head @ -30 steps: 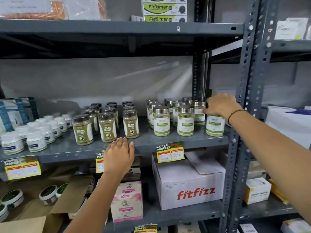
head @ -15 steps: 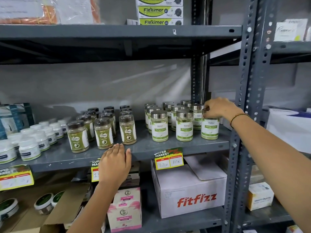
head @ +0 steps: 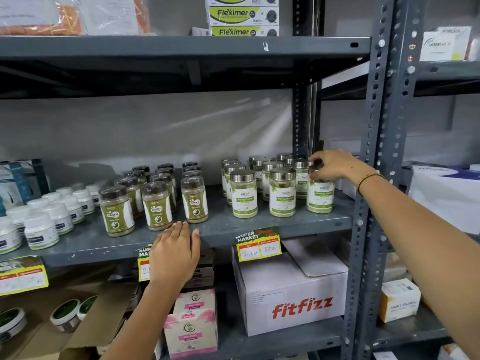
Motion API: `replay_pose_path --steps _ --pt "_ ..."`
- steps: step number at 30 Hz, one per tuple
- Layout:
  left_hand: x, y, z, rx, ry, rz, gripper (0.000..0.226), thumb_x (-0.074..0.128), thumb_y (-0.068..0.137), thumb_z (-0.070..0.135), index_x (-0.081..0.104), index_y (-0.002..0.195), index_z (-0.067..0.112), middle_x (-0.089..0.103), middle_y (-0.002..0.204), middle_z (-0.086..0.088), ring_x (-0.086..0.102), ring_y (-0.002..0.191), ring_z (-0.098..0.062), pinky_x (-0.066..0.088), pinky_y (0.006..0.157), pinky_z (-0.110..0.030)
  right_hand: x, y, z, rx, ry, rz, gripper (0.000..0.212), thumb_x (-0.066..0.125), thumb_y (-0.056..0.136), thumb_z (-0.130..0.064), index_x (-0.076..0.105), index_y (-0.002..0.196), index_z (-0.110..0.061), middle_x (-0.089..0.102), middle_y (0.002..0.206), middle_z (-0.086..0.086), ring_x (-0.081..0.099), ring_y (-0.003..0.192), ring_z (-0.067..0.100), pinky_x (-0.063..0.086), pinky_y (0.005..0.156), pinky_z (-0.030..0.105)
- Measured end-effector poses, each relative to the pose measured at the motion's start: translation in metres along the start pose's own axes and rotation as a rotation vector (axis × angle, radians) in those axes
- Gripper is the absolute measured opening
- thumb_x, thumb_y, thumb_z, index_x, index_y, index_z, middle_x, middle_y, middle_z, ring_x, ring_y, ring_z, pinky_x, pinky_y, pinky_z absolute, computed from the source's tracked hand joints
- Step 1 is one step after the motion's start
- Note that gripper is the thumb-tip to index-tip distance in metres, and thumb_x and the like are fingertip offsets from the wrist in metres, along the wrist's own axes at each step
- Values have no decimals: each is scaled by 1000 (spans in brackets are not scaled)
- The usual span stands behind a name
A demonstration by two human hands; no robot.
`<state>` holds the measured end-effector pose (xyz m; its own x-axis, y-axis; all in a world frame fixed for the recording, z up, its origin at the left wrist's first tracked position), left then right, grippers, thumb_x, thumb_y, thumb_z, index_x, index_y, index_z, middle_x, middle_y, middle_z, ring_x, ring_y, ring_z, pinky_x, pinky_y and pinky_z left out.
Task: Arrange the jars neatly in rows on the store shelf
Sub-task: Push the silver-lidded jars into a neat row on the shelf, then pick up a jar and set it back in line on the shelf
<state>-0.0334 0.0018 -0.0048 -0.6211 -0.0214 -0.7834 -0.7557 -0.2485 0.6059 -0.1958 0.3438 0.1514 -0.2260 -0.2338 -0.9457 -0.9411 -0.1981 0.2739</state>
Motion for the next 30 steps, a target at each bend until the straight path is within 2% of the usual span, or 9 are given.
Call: replay_pose_path --steps 2,5,7,10,12,15,20,24,30 --pt "-1 0 1 1 1 1 60 27 93 44 62 120 3 66 122 -16 58 118 -28 44 102 -42 -2 -2 -4 -45 51 125 67 72 81 -46 50 141 -24 58 137 12 55 122 32 45 101 44" --pt "-2 0 1 4 6 -1 60 27 93 44 62 119 3 66 121 -16 58 117 -29 44 102 -42 -5 -10 -22 -171 160 324 59 63 83 -59 60 130 -23 65 128 9 63 111 29 53 90 43" --pt "-2 0 1 6 2 -1 60 27 93 44 62 119 3 66 121 -16 58 117 -29 44 101 -42 -1 -12 -39 -242 164 280 64 56 80 -70 65 122 -22 70 119 4 66 104 23 54 89 42" --pt "-2 0 1 4 0 -1 59 27 94 44 62 120 4 65 122 -15 58 118 -28 44 101 -42 10 -14 -57 -254 63 114 79 55 73 -80 64 125 -22 70 111 3 65 102 24 47 100 49" --pt "-3 0 1 5 5 -2 59 27 94 44 62 120 4 65 123 -15 58 118 -27 44 102 -42 15 -12 -60 -253 27 67 75 61 72 -77 65 121 -21 69 107 2 63 98 23 46 100 48" --pt "-3 -1 1 3 11 -9 59 27 93 44 62 121 5 65 123 -14 57 119 -26 44 102 -41 19 -9 -60 -264 72 58 65 71 71 -66 66 114 -17 69 104 3 63 94 22 52 89 41" --pt "-4 -1 2 13 17 3 56 31 93 42 66 115 5 68 117 -15 62 112 -27 48 96 -41 21 -4 -60 -254 132 28 69 78 72 -55 61 129 -19 66 121 1 61 109 22 48 98 41" --pt "-3 -1 1 14 19 5 56 30 93 43 64 118 6 67 120 -13 60 115 -26 46 99 -40 23 -1 -59 -240 151 18 70 80 72 -51 59 132 -21 65 125 2 60 114 23 47 101 42" --pt "-2 0 0 10 12 13 58 27 94 45 61 122 7 65 124 -11 57 119 -24 42 103 -39 22 0 -59 -242 124 50 85 74 72 -62 49 143 -21 55 142 6 53 127 27 42 106 43"
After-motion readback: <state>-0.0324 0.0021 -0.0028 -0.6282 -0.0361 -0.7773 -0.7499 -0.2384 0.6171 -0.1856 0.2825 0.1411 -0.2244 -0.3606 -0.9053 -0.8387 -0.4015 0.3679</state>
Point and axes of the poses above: each hand's wrist, its own y-axis towards the middle knuckle, its own x-axis out of the palm, z = x × y, the point moved 3 cm from there along y, towards the middle knuckle
